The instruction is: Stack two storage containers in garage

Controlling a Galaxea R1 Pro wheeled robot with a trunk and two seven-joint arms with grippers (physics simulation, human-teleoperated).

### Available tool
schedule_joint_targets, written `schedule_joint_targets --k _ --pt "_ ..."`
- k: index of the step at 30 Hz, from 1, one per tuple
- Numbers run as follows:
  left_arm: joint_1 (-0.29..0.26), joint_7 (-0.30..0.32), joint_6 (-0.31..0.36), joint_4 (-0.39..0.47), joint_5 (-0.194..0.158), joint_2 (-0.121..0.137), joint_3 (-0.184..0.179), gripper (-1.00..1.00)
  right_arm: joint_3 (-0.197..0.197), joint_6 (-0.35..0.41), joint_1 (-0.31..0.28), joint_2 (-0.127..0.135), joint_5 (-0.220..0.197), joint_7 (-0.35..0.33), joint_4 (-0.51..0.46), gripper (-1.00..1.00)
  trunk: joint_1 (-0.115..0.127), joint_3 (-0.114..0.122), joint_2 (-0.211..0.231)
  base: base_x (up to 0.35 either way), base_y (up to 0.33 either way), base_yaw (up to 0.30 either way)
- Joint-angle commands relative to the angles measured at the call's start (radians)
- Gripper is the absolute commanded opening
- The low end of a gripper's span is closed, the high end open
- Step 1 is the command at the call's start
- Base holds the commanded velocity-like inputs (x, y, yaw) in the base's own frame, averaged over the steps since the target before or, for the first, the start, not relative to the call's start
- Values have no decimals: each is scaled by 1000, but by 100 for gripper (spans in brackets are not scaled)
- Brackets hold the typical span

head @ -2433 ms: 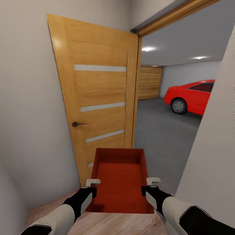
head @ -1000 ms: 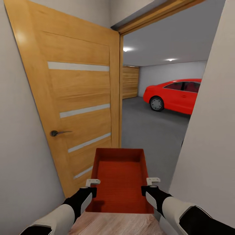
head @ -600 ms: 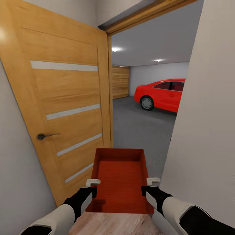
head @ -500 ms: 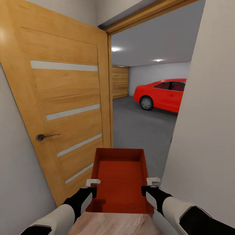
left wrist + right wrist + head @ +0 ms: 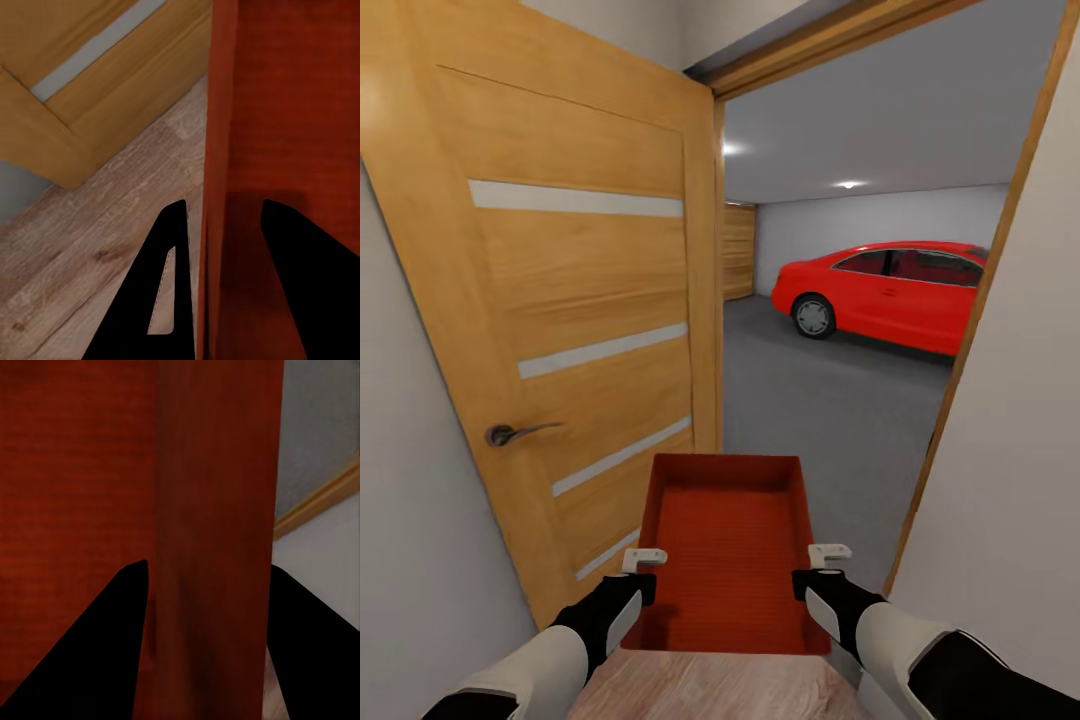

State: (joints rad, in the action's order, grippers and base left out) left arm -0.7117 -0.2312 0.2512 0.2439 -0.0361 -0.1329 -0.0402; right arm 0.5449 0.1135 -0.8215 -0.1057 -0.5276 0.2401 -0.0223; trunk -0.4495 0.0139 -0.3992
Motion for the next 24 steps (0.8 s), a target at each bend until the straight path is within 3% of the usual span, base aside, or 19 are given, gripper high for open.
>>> schedule_joint_targets --k 1,18,24 --pt "0 -8 8 -1 10 -7 17 -100 86 -51 0 -1 10 42 -2 -100 0 0 -1 34 36 -214" --pt "0 -8 8 0 10 -7 17 -100 86 -51 0 0 9 42 -2 -100 0 0 -1 2 3 -263" --pt "0 -8 8 -2 9 -6 17 -100 86 -51 1 0 9 42 -2 -100 0 0 -1 44 87 -106"
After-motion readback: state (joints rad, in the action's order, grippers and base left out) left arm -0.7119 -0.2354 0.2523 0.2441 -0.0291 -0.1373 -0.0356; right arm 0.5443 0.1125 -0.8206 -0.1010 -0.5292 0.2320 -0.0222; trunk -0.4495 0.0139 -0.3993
